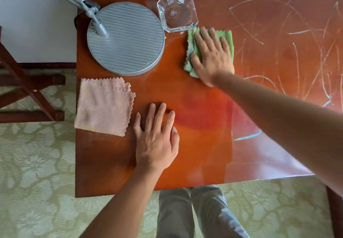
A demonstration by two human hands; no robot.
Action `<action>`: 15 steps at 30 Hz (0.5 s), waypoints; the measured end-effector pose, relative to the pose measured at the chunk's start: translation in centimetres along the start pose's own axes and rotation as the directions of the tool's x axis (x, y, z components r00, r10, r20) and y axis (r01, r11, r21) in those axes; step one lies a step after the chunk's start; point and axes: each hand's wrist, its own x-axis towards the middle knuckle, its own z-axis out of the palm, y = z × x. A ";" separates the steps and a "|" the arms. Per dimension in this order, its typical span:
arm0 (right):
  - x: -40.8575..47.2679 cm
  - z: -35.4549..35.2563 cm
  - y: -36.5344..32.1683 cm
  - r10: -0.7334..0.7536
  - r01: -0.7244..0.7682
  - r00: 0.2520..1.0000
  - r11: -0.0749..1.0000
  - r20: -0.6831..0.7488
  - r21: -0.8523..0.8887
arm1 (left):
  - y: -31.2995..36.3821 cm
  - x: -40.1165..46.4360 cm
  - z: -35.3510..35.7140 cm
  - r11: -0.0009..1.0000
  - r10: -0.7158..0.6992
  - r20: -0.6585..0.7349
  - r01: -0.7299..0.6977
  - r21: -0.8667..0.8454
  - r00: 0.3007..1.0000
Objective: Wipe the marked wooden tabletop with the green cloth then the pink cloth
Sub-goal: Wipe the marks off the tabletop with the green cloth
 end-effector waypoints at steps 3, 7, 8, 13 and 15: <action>1.3 0.0 0.3 0.009 -0.009 1.000 1.000 -0.026 0.008 | 0.1 0.1 -0.1 1.000 0.000 0.005 0.000 0.003 1.000; -0.7 0.5 0.4 0.021 -0.020 0.999 1.000 -0.037 0.015 | 0.2 0.1 -0.1 1.000 0.002 0.010 -0.002 0.003 1.000; -1.6 0.6 0.3 0.024 -0.024 0.999 1.000 -0.037 0.017 | 0.3 0.1 -0.2 1.000 0.001 0.011 -0.001 0.001 1.000; -8.6 1.6 -0.5 -0.002 0.003 0.999 1.000 -0.040 0.030 | 0.3 0.3 -0.5 1.000 0.005 0.015 -0.005 0.012 1.000; -11.9 2.3 -0.7 -0.010 0.012 0.999 0.999 -0.045 0.042 | 0.2 0.3 -0.4 1.000 0.004 0.010 -0.004 0.013 1.000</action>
